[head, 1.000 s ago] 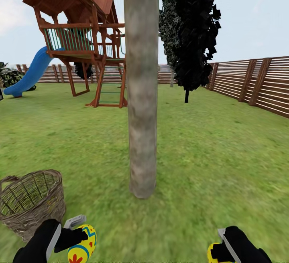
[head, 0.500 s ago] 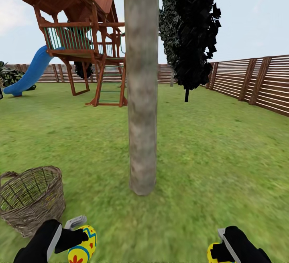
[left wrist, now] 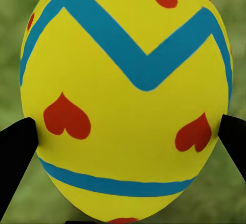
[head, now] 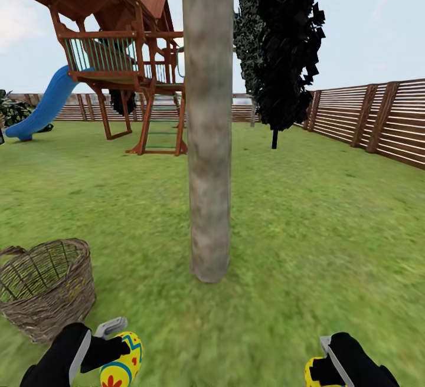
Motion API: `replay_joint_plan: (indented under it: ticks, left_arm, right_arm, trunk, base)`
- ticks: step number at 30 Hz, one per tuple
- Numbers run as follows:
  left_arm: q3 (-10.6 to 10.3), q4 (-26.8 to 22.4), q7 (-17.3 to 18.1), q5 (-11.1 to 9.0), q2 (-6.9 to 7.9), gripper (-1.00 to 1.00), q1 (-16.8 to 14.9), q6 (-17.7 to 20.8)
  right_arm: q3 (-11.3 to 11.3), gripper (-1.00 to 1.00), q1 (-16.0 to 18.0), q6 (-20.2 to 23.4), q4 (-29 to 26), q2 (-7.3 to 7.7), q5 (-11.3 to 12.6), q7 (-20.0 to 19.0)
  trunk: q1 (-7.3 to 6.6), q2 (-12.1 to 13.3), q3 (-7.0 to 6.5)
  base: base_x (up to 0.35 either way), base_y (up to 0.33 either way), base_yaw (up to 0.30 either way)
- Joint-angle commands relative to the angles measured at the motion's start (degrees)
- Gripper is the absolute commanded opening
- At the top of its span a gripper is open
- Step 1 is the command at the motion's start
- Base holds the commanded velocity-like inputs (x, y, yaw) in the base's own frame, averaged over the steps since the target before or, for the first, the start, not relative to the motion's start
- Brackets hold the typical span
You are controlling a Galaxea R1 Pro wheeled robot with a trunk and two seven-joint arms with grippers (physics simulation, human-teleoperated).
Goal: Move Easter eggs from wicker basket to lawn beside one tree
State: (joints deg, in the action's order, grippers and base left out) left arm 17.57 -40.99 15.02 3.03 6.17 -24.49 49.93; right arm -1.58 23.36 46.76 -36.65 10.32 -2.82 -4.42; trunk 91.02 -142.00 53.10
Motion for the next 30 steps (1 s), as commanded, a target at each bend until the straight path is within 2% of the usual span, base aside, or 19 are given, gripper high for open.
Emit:
replay_joint_plan:
  ticks: [1, 3, 27, 30]
  left_arm:
    - [0.18, -0.06, 0.36, 0.31, -0.02, -1.00, -0.04, 0.25]
    - [0.18, -0.04, 0.36, 0.31, -0.05, -1.00, -0.04, 0.25]
    - [0.18, -0.06, 0.36, 0.31, -0.20, -1.00, -0.04, 0.25]
    - [0.23, -0.15, 0.45, 0.24, -0.20, -1.00, -0.04, 0.22]
  right_arm:
    - [-0.12, -1.00, 0.02, 0.27, -0.09, 0.05, -0.34, -0.33]
    - [-0.17, -1.00, 0.02, 0.27, -0.09, 0.05, -0.34, -0.34]
    - [-0.16, -1.00, 0.02, 0.27, -0.09, 0.05, -0.34, -0.33]
    - [-0.17, -1.00, 0.03, 0.27, -0.09, 0.05, -0.34, -0.33]
  trunk:
    - [0.21, -0.44, 0.25]
    - [0.65, -1.24, 0.60]
    - [1.27, -1.57, 5.92]
    - [1.27, -1.57, 5.92]
  base:
    - [0.000, 0.000, 0.000]
    - [0.000, 0.000, 0.000]
    - [0.000, 0.000, 0.000]
    - [0.007, 0.000, 0.000]
